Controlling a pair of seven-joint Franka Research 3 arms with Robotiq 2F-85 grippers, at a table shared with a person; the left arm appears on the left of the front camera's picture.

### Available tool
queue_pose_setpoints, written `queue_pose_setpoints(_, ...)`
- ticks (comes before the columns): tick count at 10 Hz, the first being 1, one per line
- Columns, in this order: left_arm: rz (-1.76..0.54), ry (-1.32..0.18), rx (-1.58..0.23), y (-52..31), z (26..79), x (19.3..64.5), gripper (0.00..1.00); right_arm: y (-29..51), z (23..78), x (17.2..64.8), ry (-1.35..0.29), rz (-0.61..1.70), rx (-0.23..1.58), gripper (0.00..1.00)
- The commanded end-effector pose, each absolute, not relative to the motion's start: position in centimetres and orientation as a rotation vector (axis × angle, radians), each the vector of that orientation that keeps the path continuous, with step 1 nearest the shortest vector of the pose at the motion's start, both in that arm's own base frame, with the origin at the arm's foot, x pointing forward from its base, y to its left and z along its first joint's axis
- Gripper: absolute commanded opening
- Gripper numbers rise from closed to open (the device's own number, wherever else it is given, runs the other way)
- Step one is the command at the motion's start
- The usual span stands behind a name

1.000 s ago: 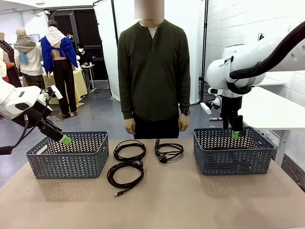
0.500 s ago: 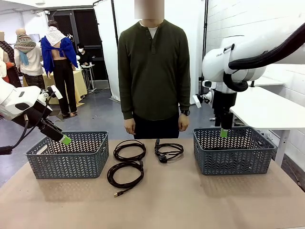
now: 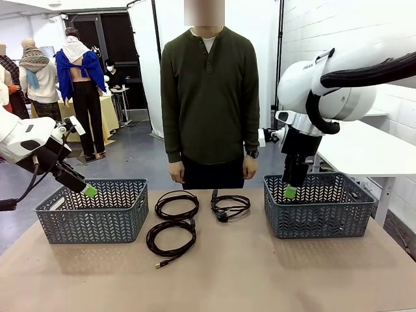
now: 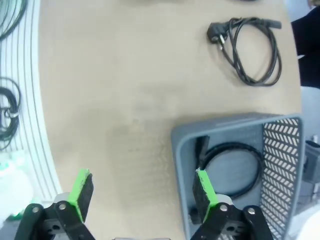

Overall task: Organize the cables according to human instructions.
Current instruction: Pick up a bundle of cables and place it in the basket indicated by the human.

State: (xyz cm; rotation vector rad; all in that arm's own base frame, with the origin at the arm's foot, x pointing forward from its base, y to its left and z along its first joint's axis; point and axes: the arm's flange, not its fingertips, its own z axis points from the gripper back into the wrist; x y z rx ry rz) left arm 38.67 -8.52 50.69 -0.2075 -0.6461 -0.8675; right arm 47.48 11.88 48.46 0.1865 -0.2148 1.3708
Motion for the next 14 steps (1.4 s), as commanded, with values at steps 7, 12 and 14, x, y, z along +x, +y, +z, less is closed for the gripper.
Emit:
queue_pose_setpoints(7,-0.86,-0.653,-0.221,-8.4,50.6,38.9,1.0,14.4,45.0,43.1,-0.3,1.323,0.13,1.0)
queue_pose_setpoints(12,-0.86,-0.653,-0.221,-8.4,50.6,38.9,1.0,14.4,45.0,43.1,-0.3,1.323,0.13,1.0)
queue_pose_setpoints(14,-0.86,-0.653,-0.221,-8.4,50.6,38.9,1.0,14.4,45.0,43.1,-0.3,1.323,0.13,1.0)
